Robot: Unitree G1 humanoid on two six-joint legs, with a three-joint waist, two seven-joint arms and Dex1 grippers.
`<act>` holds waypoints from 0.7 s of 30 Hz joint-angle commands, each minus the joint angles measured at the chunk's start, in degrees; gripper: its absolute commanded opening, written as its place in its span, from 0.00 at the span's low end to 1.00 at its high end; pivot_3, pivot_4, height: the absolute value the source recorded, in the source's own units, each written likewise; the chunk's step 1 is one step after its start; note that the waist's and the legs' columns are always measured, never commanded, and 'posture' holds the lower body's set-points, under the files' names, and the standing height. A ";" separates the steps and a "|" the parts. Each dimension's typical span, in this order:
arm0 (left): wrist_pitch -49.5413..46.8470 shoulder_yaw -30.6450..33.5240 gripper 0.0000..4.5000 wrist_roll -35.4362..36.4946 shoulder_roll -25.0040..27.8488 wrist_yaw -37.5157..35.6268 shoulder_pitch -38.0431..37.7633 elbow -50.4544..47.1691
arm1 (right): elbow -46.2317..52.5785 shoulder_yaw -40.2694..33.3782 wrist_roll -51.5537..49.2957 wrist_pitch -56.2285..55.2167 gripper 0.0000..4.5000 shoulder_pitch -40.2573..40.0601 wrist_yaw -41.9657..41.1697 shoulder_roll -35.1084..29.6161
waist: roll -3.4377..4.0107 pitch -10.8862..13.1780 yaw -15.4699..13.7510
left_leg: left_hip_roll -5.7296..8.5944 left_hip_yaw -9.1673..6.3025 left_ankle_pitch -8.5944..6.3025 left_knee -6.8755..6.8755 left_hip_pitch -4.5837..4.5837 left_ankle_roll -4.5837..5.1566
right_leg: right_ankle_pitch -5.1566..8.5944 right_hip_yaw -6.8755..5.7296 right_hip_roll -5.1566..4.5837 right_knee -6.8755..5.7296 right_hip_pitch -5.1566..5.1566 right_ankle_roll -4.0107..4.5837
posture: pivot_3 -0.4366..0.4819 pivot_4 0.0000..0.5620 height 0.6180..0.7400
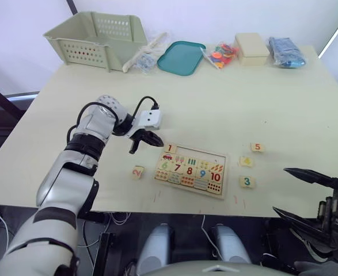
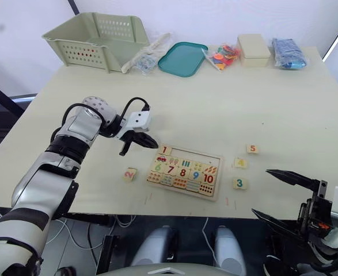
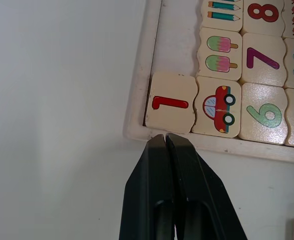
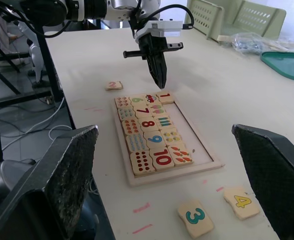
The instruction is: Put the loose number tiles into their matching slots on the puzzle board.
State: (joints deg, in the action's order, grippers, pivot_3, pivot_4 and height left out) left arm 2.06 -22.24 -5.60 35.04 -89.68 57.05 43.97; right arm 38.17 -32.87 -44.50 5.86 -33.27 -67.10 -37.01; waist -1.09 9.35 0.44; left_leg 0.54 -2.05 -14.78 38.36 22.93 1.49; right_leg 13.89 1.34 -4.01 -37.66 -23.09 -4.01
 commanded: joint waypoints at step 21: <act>-0.06 0.27 0.02 0.28 0.29 -1.86 -1.31 -3.40 | 1.66 -1.45 -1.12 -0.92 1.00 -0.69 -0.42 -0.15 | 0.00 0.00 0.02 | 0.00 -0.01 -0.01 -0.01 0.00 0.01 | 0.00 0.01 -0.01 0.02 0.00 0.00 | 0.48 0.27 1.00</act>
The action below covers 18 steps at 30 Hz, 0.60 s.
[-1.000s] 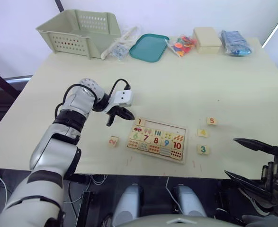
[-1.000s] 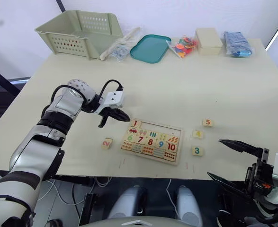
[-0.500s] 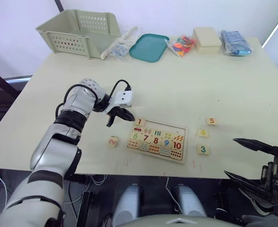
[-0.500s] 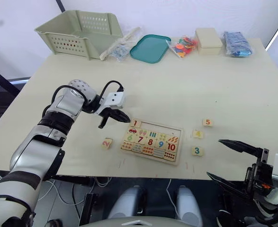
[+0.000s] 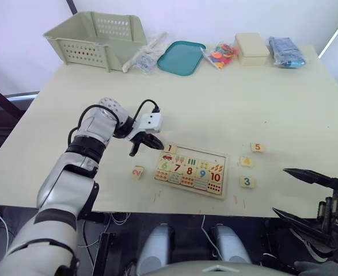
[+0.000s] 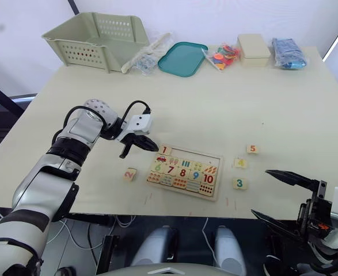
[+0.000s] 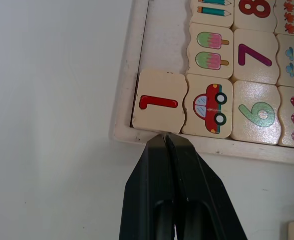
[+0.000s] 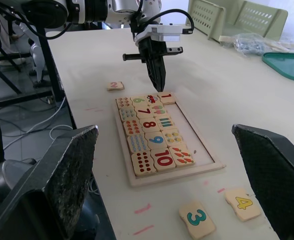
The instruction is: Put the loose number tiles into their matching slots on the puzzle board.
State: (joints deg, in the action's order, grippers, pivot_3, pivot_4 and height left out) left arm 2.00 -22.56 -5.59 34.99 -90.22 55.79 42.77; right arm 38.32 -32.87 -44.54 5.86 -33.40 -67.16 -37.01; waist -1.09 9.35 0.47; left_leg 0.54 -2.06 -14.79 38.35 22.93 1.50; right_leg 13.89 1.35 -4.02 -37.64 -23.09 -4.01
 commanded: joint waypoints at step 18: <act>-0.89 1.15 0.02 4.18 3.48 -2.28 0.24 -2.87 | 1.65 -1.30 -1.03 -1.12 1.00 -0.99 -0.43 0.21 | 0.00 0.00 0.10 | -0.01 -0.03 0.00 0.00 0.00 0.01 | 0.00 0.00 0.00 0.00 0.00 0.00 | 0.48 0.27 1.00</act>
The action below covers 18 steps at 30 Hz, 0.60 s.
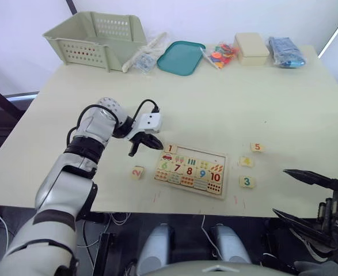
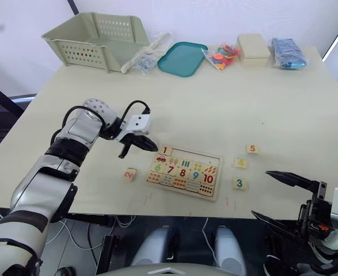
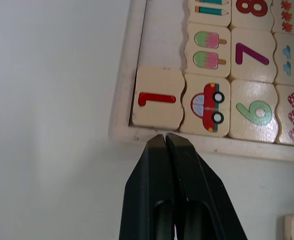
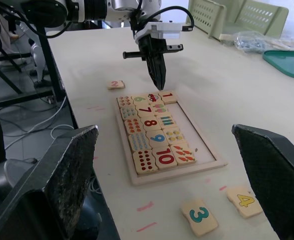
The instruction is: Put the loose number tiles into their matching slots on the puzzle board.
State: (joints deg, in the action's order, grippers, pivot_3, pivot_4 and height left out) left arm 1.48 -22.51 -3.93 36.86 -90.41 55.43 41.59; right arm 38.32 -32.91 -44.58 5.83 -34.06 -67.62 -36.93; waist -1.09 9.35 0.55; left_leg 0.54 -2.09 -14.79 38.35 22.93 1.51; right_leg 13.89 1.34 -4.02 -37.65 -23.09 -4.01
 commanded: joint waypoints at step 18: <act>-35.39 27.34 0.02 22.56 0.91 26.74 -22.26 -35.17 | 4.35 10.46 6.05 6.27 1.00 11.72 24.55 5.58 | 0.03 -0.01 0.18 | -0.25 -0.07 0.00 -0.01 -0.04 -0.01 | 0.01 0.03 -0.04 -0.09 -0.03 0.02 | 0.48 0.27 1.00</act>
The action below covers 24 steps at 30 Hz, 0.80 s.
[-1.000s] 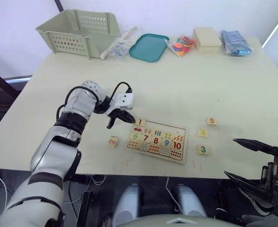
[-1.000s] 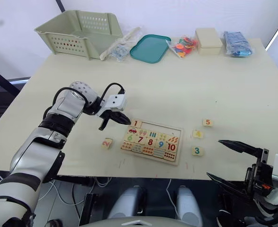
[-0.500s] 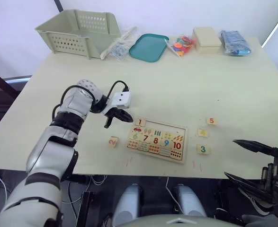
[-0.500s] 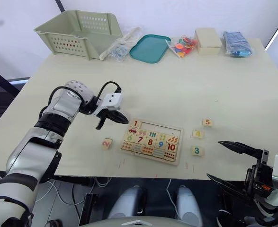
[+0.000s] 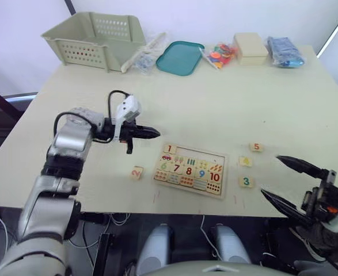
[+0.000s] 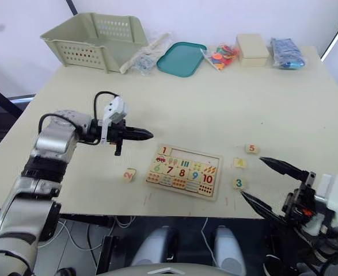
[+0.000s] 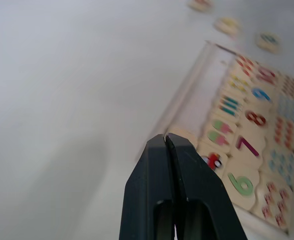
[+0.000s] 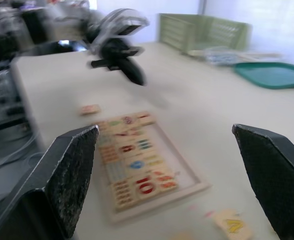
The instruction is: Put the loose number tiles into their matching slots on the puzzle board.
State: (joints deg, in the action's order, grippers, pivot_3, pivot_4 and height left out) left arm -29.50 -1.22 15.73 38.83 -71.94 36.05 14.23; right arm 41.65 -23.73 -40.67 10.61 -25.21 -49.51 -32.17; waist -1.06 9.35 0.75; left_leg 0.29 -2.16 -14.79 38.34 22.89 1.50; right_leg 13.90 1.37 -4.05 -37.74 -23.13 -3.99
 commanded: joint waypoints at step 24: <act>-7.03 34.27 0.13 20.16 -8.10 29.11 -45.56 -41.28 | -16.98 1.09 -2.17 6.92 1.00 16.75 -2.01 -5.99 | 0.02 -0.03 -0.39 | 0.00 0.14 -0.01 -0.09 -0.09 -0.01 | 0.00 0.10 -0.04 0.09 0.01 0.04 | 0.48 0.27 1.00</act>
State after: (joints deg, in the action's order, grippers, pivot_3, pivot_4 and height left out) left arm -38.18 30.43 33.70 28.68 -40.23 -9.00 -25.80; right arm 23.35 -20.32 -41.29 17.35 -8.55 -50.04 -36.52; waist -1.04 9.32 0.37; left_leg 0.29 -2.01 -14.80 38.27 22.80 1.49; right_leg 13.90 1.47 -4.09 -37.65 -23.10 -3.95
